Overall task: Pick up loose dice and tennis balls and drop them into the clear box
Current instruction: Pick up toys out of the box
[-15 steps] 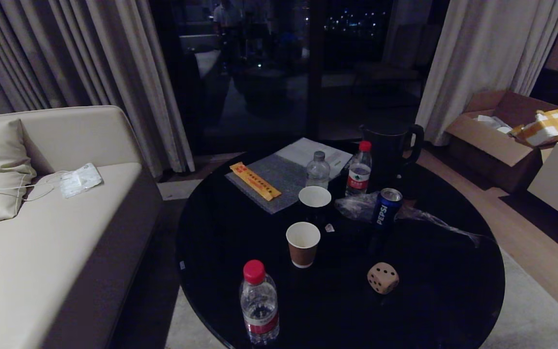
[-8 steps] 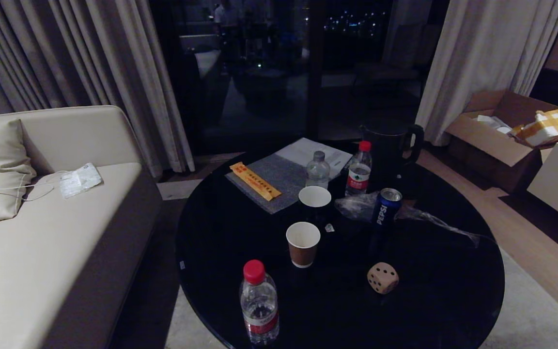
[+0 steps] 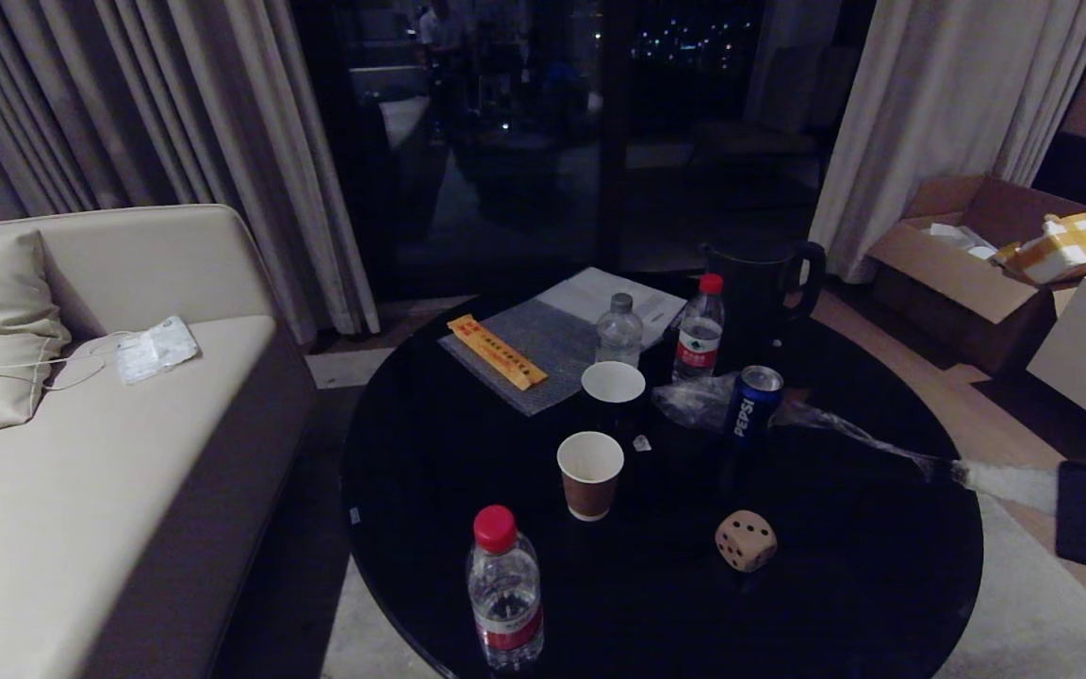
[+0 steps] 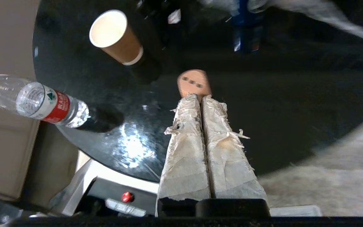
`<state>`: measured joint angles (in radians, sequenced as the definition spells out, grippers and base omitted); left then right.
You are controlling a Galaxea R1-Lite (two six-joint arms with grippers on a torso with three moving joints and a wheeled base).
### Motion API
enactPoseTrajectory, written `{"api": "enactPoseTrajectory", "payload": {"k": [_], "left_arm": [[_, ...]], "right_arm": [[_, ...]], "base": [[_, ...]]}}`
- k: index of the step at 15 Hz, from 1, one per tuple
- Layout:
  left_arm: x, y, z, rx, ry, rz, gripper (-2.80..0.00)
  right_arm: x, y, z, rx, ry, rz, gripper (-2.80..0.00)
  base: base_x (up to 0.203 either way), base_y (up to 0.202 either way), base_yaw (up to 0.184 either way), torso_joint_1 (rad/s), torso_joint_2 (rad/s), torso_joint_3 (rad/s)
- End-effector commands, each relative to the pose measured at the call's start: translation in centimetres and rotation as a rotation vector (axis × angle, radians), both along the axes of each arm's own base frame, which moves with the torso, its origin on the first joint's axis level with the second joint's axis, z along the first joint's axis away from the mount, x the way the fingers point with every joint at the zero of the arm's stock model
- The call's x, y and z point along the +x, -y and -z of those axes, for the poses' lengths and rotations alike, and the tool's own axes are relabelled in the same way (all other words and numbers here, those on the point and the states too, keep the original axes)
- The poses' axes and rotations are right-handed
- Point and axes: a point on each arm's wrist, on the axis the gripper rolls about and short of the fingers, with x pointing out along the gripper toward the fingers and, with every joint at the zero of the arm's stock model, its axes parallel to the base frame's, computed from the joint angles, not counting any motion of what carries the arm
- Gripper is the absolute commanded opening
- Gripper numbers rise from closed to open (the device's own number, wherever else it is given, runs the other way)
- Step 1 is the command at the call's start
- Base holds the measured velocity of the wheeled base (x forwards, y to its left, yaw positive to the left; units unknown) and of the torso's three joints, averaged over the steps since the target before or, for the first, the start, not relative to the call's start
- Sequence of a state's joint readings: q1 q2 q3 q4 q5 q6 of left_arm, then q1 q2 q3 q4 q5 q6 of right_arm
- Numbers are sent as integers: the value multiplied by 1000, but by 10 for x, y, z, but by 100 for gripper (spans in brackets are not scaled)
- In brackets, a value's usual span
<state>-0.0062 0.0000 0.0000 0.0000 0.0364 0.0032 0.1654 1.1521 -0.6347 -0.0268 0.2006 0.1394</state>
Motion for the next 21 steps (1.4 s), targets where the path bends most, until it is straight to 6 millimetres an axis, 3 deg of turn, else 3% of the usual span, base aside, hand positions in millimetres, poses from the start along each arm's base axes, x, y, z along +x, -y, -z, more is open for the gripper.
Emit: {"api": "enactPoseTrajectory", "payload": {"k": [1, 6, 7, 8, 14, 21], "left_arm": [[0, 0, 0, 0, -3, 0, -280], [0, 0, 0, 0, -3, 0, -280], [0, 0, 0, 0, -3, 0, -280], [0, 0, 0, 0, -3, 0, -280], [0, 0, 0, 0, -3, 0, -280], [0, 0, 0, 0, -3, 0, -280]], "right_arm": [[57, -23, 29, -33, -181, -58, -280], [118, -58, 61, -66, -253, -120, -280], [127, -60, 69, -86, -269, -98, -51], [135, -60, 74, -107, -278, -66, 0], [163, -61, 100, -274, -288, -50, 0], [163, -58, 128, -408, -399, -151, 0]], "base": [[0, 0, 0, 0, 0, 0], [0, 0, 0, 0, 0, 0], [0, 0, 0, 0, 0, 0], [0, 0, 0, 0, 0, 0], [0, 0, 0, 0, 0, 0], [0, 0, 0, 0, 0, 0]]}}
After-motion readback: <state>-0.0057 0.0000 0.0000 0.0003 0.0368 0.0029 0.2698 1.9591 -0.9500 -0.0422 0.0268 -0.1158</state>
